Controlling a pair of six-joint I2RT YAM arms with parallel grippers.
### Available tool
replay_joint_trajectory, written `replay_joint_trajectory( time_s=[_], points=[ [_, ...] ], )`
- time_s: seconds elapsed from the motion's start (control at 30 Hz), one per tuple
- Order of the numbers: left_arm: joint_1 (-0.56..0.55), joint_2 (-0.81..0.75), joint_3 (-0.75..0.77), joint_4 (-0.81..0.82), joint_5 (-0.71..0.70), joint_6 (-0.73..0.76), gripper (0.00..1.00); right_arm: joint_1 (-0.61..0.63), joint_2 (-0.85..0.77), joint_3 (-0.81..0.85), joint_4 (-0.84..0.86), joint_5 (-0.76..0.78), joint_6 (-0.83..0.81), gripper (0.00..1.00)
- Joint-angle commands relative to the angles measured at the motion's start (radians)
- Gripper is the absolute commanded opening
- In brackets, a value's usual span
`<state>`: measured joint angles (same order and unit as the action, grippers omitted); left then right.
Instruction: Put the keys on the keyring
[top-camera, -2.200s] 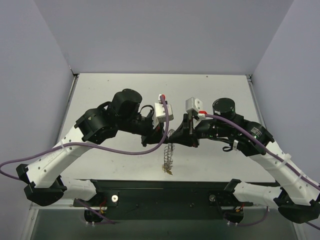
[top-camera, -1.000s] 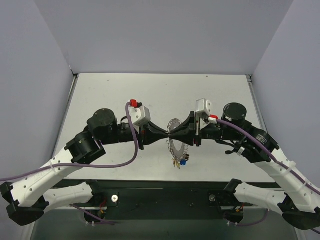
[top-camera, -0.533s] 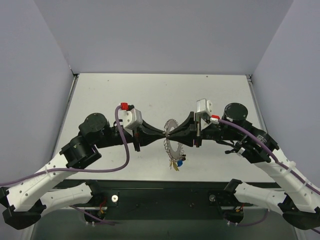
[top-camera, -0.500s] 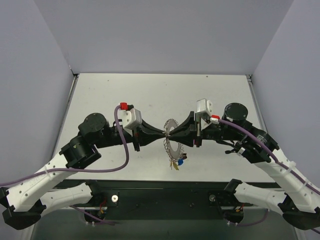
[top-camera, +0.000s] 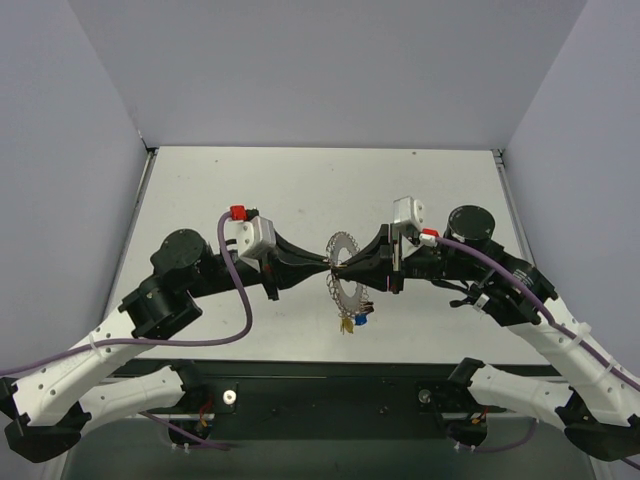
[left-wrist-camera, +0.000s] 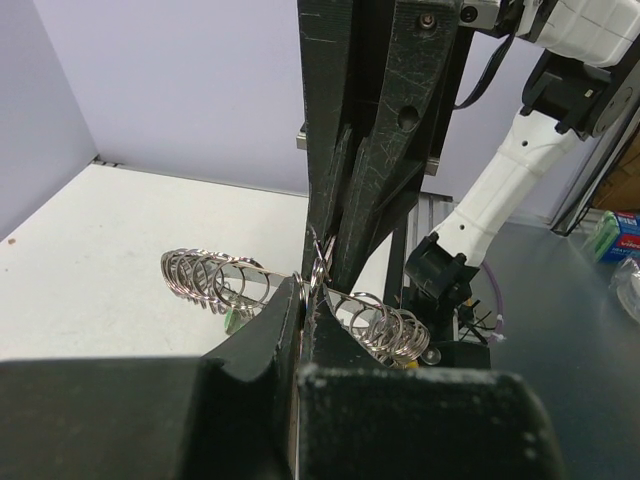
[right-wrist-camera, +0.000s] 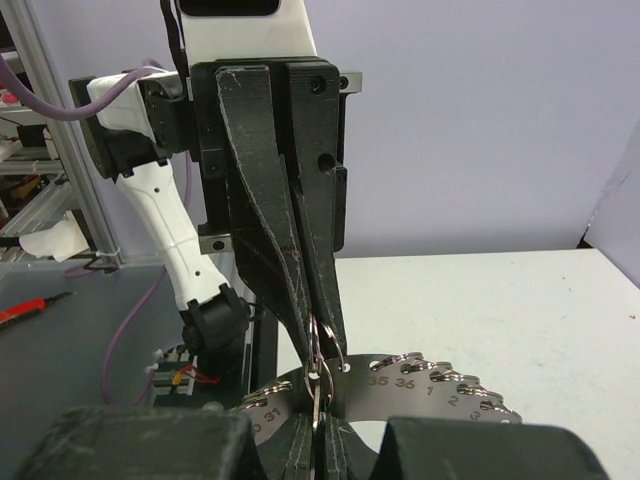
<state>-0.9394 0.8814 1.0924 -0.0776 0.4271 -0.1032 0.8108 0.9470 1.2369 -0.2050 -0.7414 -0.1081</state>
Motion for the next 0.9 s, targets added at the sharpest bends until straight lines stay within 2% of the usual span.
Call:
replay_joint_trajectory(
  time_s=[0.0, 0.43, 0.87],
  points=[
    [0.002, -0.044, -0.012, 0.245, 0.007, -0.030, 0.00, -0.004, 0.013, 0.001, 0.010, -0.041, -0.001, 0.00],
    [0.005, -0.061, -0.071, 0.453, 0.032, -0.041, 0.00, -0.010, 0.030, -0.001, -0.008, -0.075, -0.002, 0.00],
    [0.010, -0.074, -0.072, 0.510, 0.047, -0.036, 0.00, -0.018, 0.059, 0.033, -0.091, -0.121, -0.041, 0.00]
  ],
)
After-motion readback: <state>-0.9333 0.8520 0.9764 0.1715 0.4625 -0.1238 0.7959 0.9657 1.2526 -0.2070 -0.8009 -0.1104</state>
